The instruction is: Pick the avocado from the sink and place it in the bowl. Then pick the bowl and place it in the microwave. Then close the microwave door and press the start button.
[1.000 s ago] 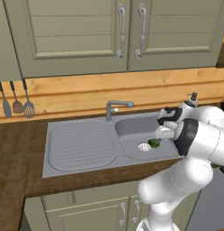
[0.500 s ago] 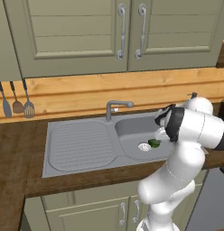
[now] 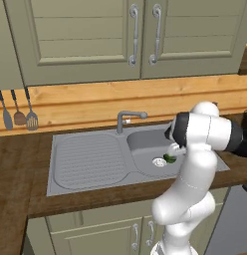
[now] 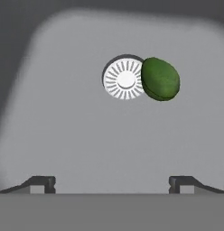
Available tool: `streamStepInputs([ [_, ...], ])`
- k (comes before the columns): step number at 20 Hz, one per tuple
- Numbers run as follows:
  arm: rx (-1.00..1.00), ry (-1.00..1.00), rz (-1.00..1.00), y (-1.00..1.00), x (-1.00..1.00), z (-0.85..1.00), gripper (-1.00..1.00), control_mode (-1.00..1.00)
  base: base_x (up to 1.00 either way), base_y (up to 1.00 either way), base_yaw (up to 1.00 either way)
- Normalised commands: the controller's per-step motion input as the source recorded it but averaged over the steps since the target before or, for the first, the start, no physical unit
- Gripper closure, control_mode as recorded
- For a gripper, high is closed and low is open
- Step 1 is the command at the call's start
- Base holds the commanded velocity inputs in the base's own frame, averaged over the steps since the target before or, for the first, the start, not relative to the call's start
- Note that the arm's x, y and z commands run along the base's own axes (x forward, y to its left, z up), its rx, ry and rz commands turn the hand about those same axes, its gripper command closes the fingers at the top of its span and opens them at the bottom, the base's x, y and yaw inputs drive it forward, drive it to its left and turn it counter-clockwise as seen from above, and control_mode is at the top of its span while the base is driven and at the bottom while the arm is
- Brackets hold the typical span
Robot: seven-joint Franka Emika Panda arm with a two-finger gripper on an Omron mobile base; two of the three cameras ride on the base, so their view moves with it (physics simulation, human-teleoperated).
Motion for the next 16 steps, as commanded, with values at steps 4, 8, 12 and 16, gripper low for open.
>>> streamStepInputs([
  [4, -0.02, 0.0, 0.05, -0.03, 0.39, -0.26, -1.0, -1.0, 0.0, 0.0, 0.0],
  [8, 0.0, 0.0, 0.05, -0.13, 0.37, -0.26, -1.0, -1.0, 0.0, 0.0, 0.0],
  [12, 0.0, 0.0, 0.04, -0.18, 0.4, -0.22, -1.0, -1.0, 0.0, 0.0, 0.0],
  [16, 0.0, 0.0, 0.04, -0.08, 0.43, -0.29, -1.0, -1.0, 0.0, 0.0, 0.0],
])
